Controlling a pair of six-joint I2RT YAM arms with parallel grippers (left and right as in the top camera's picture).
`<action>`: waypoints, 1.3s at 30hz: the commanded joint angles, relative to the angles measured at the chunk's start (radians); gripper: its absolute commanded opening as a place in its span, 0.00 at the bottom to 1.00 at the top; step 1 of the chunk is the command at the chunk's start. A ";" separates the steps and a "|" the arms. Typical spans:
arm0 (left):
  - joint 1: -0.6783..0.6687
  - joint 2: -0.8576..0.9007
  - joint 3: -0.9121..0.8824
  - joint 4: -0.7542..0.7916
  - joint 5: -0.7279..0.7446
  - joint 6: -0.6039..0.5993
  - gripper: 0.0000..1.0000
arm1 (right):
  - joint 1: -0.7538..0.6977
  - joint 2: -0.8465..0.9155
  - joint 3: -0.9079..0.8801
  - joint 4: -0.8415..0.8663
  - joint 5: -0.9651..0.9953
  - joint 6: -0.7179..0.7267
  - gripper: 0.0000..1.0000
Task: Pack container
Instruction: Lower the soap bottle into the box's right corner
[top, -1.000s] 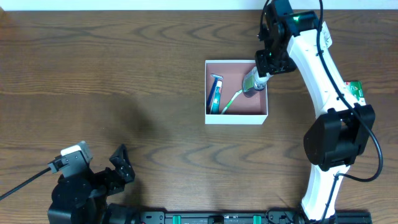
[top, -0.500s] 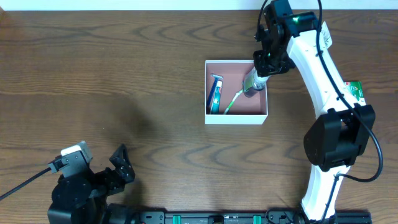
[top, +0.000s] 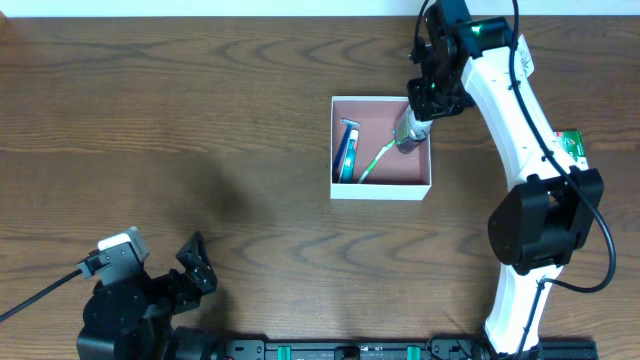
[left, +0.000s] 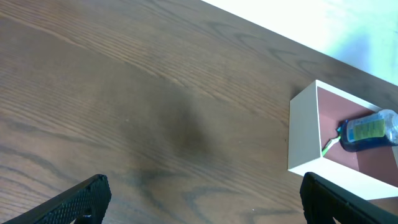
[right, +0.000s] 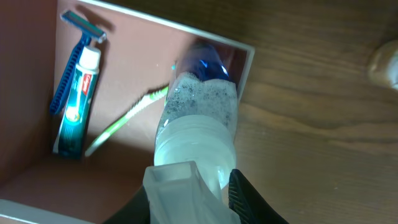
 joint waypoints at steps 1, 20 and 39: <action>0.004 -0.004 0.000 0.001 -0.016 0.010 0.98 | -0.003 0.000 0.048 0.021 0.031 -0.008 0.18; 0.004 -0.004 0.000 0.001 -0.016 0.010 0.98 | 0.023 0.000 0.047 0.047 0.027 -0.008 0.20; 0.004 -0.004 0.000 0.001 -0.016 0.010 0.98 | 0.042 0.001 0.047 0.007 0.059 -0.005 0.22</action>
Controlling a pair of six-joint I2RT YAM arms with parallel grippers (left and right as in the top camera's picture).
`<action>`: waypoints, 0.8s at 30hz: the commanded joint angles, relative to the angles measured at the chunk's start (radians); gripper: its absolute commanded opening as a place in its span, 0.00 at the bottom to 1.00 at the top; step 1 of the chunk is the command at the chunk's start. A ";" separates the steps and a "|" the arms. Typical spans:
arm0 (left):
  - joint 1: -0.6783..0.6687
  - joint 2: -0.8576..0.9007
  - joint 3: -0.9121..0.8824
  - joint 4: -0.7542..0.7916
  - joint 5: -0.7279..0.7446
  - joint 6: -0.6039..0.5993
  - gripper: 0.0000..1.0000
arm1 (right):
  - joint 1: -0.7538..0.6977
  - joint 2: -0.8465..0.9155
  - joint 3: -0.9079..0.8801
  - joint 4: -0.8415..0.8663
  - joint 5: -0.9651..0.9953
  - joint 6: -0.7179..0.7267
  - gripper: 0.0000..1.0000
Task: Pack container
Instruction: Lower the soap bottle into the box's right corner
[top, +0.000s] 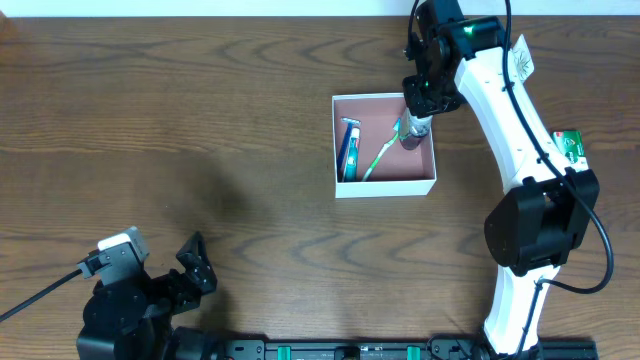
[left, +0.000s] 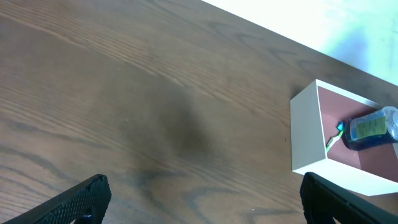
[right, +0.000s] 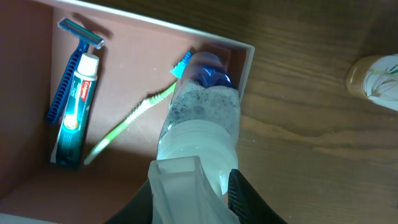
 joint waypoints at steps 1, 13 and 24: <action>0.004 -0.004 0.000 0.001 -0.016 0.010 0.98 | 0.011 0.001 0.038 -0.013 -0.006 -0.005 0.22; 0.004 -0.004 0.000 0.001 -0.016 0.010 0.98 | 0.013 0.001 0.038 -0.050 -0.008 -0.004 0.22; 0.004 -0.004 0.000 0.001 -0.016 0.010 0.98 | 0.013 0.022 0.036 -0.012 -0.023 -0.004 0.26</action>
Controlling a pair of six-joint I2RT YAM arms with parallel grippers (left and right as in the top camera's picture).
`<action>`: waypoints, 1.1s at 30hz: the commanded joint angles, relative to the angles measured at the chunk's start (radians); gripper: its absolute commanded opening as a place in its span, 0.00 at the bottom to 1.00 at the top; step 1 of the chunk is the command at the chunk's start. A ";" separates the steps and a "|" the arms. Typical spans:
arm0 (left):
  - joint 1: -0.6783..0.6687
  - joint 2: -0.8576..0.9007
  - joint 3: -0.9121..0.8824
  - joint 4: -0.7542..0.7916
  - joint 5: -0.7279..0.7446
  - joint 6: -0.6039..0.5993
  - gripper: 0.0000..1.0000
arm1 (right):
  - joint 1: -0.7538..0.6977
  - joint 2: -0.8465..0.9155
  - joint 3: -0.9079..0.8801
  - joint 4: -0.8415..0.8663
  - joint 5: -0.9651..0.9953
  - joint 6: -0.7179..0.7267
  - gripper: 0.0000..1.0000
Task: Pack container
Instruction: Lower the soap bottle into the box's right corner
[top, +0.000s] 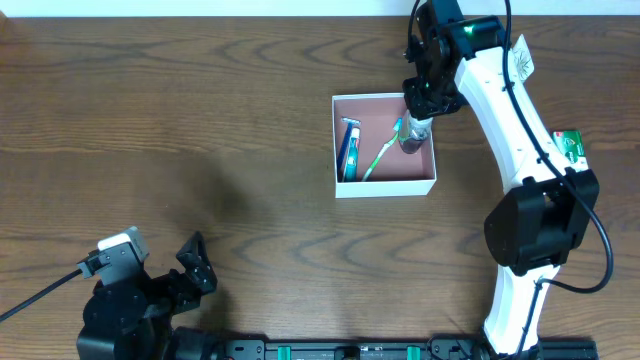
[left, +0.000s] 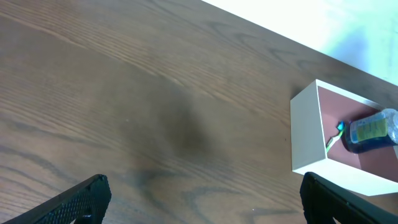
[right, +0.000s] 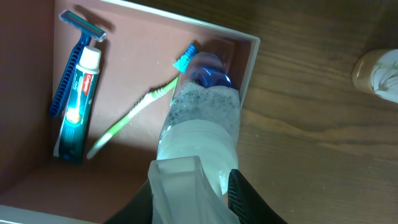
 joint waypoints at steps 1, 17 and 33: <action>0.004 -0.004 0.000 0.001 -0.016 0.010 0.98 | 0.013 0.023 0.032 0.006 -0.015 -0.004 0.26; 0.004 -0.004 0.000 0.001 -0.016 0.010 0.98 | 0.013 0.031 0.032 0.031 -0.016 -0.004 0.33; 0.004 -0.004 0.000 0.001 -0.016 0.010 0.98 | 0.013 0.030 0.033 -0.022 -0.017 -0.004 0.08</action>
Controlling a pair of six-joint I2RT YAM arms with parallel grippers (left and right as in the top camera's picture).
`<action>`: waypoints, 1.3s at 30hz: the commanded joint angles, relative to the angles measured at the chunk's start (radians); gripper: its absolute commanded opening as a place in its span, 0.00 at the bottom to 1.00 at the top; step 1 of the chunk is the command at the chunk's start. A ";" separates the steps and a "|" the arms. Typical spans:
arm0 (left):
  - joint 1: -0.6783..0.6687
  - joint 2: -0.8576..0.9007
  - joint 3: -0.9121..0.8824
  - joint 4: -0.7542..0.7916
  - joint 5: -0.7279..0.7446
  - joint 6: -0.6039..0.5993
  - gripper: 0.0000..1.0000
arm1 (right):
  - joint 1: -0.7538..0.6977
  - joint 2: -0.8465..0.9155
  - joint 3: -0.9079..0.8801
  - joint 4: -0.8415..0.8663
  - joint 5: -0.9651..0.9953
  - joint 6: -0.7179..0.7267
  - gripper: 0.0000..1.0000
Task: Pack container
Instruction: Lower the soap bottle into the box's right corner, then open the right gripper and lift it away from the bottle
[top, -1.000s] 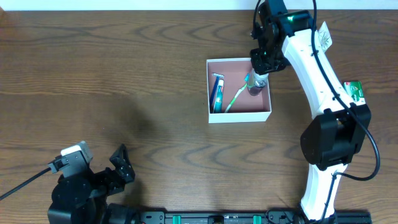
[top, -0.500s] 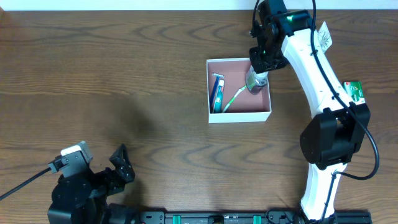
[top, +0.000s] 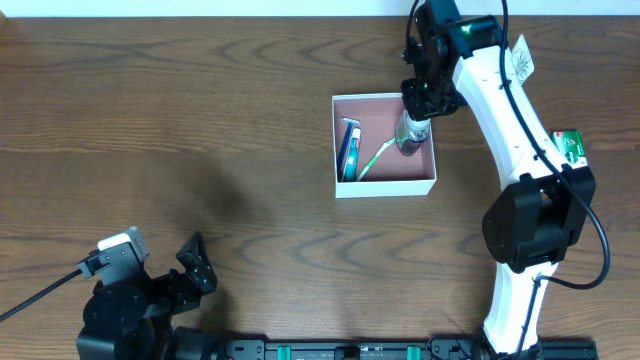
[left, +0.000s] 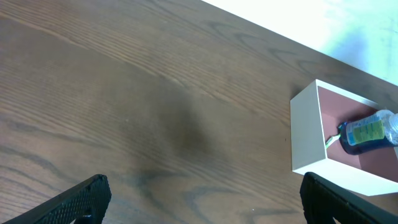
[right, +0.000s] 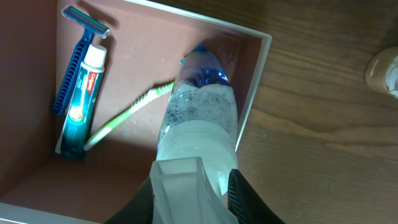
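Observation:
A white box with a pink inside (top: 385, 188) stands on the wooden table. In it lie a blue razor (right: 69, 68), a toothpaste tube (right: 79, 99) and a green toothbrush (right: 124, 117). My right gripper (right: 194, 186) is shut on a clear bottle with blue liquid (right: 200, 106), held bottom-down in the box's right part, against the right wall. The bottle (left: 367, 132) also shows in the left wrist view. My left gripper (left: 199, 199) is open at the near left of the table, far from the box.
A small beige-capped object (right: 385, 70) lies on the table right of the box. A green and white packet (top: 570, 146) sits at the right edge beside my right arm.
The right gripper has shifted slightly with the bottle, which now sits a little deeper in the box and covers the toothbrush head. The left arm is unchanged.
My right gripper has been shut on the bottle all along, holding it in the box's right part. The box shifted a little on the table early on. The bottle has edged about near the right wall. The left gripper stayed open and still.

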 joint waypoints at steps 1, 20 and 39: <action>0.004 -0.004 0.000 0.001 -0.016 0.010 0.98 | 0.013 0.010 0.023 -0.008 0.003 -0.005 0.08; 0.004 -0.004 0.000 0.001 -0.016 0.010 0.98 | 0.013 0.012 0.103 -0.129 -0.030 -0.005 0.11; 0.004 -0.004 0.000 0.001 -0.016 0.010 0.98 | 0.013 0.083 0.098 -0.106 -0.030 -0.005 0.12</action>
